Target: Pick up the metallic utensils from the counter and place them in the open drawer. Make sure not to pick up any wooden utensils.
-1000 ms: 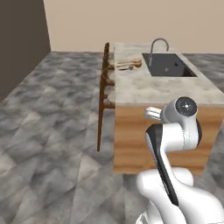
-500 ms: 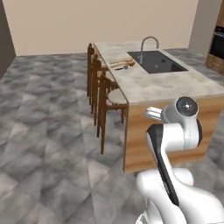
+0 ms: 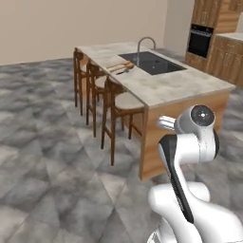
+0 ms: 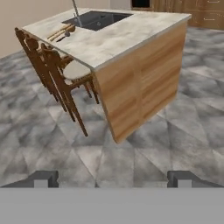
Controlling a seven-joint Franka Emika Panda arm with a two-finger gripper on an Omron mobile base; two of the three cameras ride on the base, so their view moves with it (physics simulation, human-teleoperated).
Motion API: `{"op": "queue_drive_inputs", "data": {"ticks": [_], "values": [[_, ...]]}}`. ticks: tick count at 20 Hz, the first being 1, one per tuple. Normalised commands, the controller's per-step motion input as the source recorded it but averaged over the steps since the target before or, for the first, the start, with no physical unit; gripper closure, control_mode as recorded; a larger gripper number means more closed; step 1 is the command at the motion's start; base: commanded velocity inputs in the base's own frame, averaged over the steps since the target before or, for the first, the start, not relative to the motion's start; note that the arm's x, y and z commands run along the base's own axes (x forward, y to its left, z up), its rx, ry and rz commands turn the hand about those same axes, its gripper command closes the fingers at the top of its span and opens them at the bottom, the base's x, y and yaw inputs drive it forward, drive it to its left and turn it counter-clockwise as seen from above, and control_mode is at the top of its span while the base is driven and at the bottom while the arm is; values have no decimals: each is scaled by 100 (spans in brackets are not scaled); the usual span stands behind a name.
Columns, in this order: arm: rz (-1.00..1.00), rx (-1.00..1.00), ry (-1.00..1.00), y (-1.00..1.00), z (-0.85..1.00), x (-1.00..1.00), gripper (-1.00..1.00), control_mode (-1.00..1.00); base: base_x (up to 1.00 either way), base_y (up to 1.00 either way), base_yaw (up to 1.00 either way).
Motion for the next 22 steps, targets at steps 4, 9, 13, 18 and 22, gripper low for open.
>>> {"op": "queue_drive_inputs", "data": {"ticks": [4,9,13,18,22], "values": [[0,0,0,0,0,0,-100,100,70,100,-33],[0,0,0,0,0,0,-100,100,100,100,-34],[0,0,0,0,0,0,-100,100,100,100,-37],[0,0,0,0,0,0,-100,100,100,100,-41],[0,0,0,0,0,0,-100,100,100,100,-45]]}}
